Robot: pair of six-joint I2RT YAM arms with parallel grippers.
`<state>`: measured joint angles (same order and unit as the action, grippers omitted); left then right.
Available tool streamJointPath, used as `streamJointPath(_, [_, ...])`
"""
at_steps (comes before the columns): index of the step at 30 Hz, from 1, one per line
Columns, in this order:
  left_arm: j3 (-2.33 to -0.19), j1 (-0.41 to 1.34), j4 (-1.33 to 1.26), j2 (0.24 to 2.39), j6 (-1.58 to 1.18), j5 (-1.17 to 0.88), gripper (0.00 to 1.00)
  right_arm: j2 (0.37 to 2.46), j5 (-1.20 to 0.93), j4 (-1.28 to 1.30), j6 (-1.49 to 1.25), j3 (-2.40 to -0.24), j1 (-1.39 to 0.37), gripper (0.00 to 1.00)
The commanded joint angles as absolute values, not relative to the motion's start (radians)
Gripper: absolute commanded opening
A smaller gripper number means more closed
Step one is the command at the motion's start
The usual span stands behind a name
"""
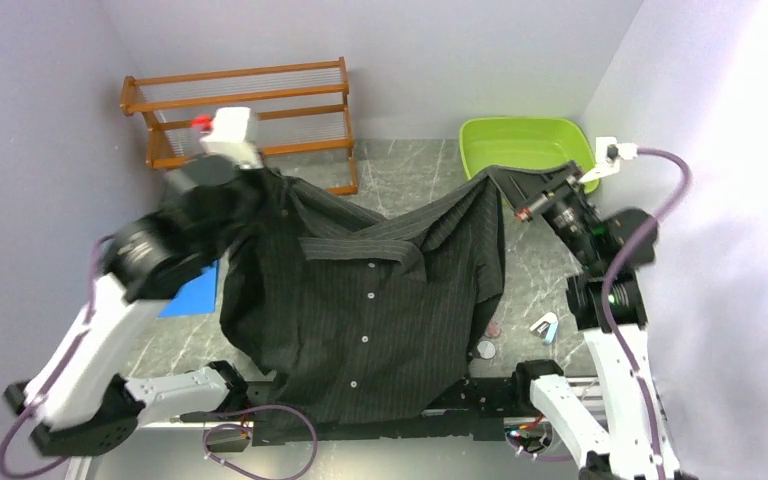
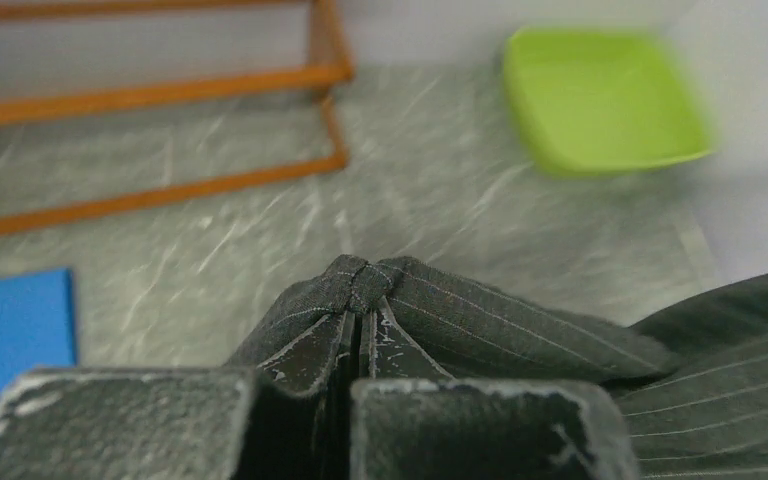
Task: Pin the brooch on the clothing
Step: Flatten out the clothes at the center of the board.
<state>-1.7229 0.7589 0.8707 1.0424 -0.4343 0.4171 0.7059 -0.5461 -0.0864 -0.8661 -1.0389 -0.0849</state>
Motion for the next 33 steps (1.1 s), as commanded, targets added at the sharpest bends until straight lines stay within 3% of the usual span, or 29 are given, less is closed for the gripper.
streamJointPath(1, [-1.624,0.722,0.907,1.171,-0.449,0.594,0.03,0.802,-0.495,-0.004,-0.807,-1.047,-0.083,0.0])
streamJointPath(8, [-1.507,0.437,0.762,1.217,-0.425,0.338,0.03,0.878,-0.485,-0.017,-0.798,-1.002,-0.084,0.0])
streamJointPath(14, [-1.496,0.329,0.692,1.316,-0.409,0.234,0.03,0.994,-0.442,-0.052,-0.754,-0.982,-0.084,0.0])
streamJointPath(21, [-1.57,0.233,0.651,1.472,-0.421,0.141,0.04,1.286,-0.481,-0.11,-0.725,-1.062,-0.084,0.0])
streamJointPath(24, [-1.626,0.201,0.626,1.545,-0.44,0.111,0.31,1.427,-0.506,-0.13,-0.717,-1.147,-0.084,0.07])
streamJointPath(25, [-1.654,0.193,0.63,1.574,-0.449,0.113,0.51,1.478,-0.51,-0.131,-0.716,-1.199,-0.084,0.21])
streamJointPath(28, [-1.767,0.178,0.687,1.65,-0.461,0.076,0.86,1.615,-0.526,-0.071,-0.686,-1.353,-0.083,0.64])
streamJointPath(30, [-1.79,0.172,0.695,1.654,-0.462,0.039,0.94,1.673,-0.536,-0.012,-0.667,-1.425,-0.082,0.77])
streamJointPath(33, [-1.729,0.165,0.679,1.598,-0.456,0.018,0.94,1.659,-0.574,-0.003,-0.636,-1.416,-0.082,0.84])
